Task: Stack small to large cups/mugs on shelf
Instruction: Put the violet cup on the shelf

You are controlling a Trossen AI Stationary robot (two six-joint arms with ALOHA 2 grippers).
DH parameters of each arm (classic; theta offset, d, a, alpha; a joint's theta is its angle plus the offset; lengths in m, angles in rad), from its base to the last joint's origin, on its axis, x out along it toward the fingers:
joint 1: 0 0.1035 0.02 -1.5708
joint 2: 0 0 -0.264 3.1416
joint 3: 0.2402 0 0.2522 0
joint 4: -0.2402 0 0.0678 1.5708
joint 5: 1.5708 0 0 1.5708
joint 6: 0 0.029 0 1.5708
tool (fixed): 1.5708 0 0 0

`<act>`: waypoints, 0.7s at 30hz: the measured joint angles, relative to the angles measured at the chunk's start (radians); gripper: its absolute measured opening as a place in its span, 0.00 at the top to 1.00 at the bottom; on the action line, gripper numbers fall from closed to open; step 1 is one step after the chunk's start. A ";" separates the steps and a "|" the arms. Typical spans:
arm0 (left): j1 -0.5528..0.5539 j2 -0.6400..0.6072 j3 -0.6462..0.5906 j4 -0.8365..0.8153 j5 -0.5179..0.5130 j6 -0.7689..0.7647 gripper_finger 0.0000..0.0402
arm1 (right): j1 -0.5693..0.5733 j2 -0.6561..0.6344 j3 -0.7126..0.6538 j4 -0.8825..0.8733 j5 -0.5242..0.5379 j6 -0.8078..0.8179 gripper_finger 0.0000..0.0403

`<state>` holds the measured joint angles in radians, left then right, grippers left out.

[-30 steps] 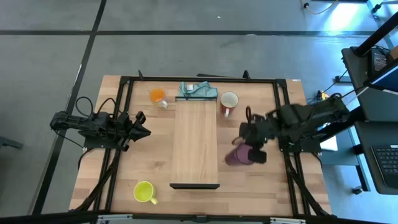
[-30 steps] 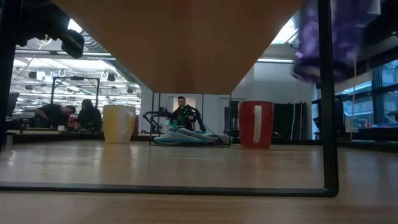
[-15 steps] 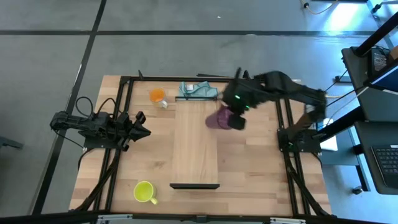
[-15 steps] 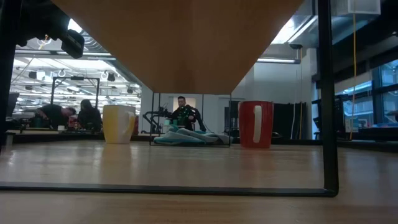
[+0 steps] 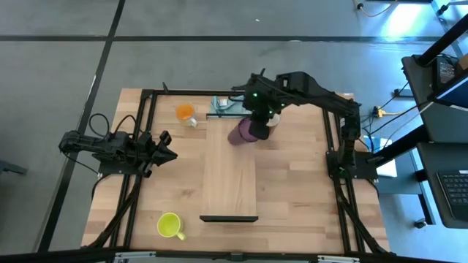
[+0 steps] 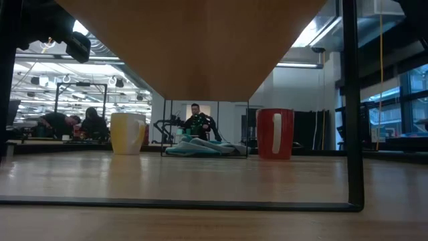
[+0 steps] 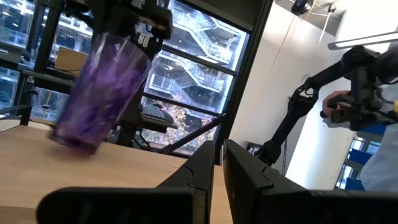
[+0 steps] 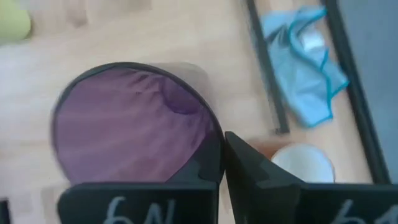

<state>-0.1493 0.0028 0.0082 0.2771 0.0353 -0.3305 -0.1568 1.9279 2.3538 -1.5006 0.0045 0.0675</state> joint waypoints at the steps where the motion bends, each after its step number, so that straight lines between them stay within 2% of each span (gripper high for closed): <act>1: 0.000 0.000 0.000 0.000 0.000 0.000 0.93 | 0.001 -0.006 -0.003 0.030 -0.001 0.002 0.97; 21: 0.000 0.000 0.000 0.001 0.000 0.000 0.93 | -0.003 -0.014 0.002 0.045 0.001 0.138 0.97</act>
<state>-0.1490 0.0028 0.0082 0.2777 0.0349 -0.3306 -0.1600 1.9137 2.3558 -1.4551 0.0059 0.2054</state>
